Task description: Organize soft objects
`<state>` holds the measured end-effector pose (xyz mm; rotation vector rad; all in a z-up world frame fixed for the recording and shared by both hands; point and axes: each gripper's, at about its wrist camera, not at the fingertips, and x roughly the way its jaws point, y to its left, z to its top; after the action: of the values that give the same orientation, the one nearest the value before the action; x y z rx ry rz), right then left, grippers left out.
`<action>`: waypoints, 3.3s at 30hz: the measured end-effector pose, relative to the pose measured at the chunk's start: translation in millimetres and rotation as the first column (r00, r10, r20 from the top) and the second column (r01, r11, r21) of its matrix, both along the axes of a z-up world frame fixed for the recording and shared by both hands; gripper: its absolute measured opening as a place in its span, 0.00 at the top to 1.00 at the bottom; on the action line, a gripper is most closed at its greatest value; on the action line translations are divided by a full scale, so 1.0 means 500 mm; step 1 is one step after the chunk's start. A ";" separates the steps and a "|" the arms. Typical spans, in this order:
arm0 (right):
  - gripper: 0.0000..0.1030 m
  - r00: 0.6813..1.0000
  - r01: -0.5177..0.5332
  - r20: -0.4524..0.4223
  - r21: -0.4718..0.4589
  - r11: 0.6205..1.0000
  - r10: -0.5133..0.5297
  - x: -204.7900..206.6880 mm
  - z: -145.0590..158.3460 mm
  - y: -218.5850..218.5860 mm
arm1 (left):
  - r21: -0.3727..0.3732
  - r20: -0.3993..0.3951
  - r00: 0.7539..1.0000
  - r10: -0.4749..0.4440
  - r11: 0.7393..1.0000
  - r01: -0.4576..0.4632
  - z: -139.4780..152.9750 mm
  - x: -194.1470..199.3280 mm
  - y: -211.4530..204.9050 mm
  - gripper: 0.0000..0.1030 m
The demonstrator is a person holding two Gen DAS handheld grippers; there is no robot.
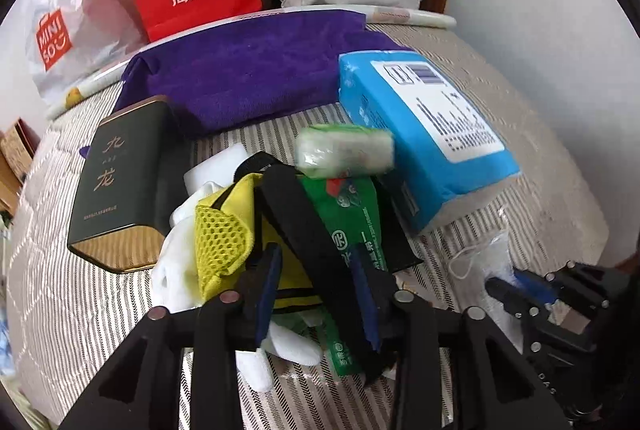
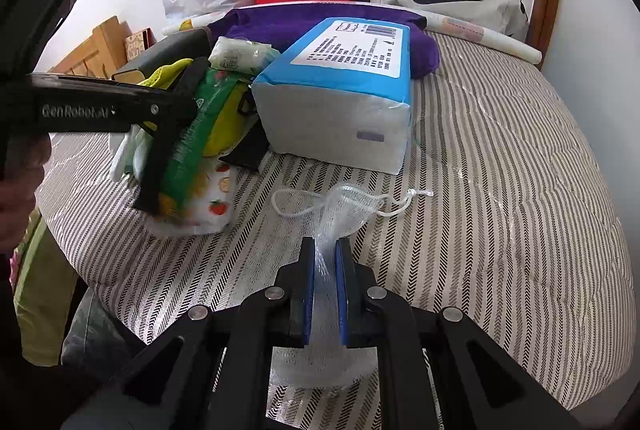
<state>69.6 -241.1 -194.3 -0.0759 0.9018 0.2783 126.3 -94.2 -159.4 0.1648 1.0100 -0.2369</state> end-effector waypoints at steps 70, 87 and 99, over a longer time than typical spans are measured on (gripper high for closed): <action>0.97 0.993 -0.015 0.114 0.064 0.998 0.007 0.064 0.171 0.016 | -0.382 0.020 0.984 0.180 0.910 -0.158 0.083 -0.015 0.341 0.96; 0.97 0.989 -0.002 0.150 0.032 0.999 -0.003 0.223 0.238 0.020 | -0.351 0.069 0.981 0.182 0.925 -0.147 0.166 0.114 0.328 0.96; 0.97 0.991 0.016 0.133 0.041 0.999 -0.021 0.367 0.246 0.022 | -0.347 0.032 0.983 0.181 0.924 -0.159 0.167 0.254 0.326 0.96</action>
<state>252.9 -230.3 -71.4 -0.0484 0.7632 0.2703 253.2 68.7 -75.7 -0.2323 0.8985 -0.2434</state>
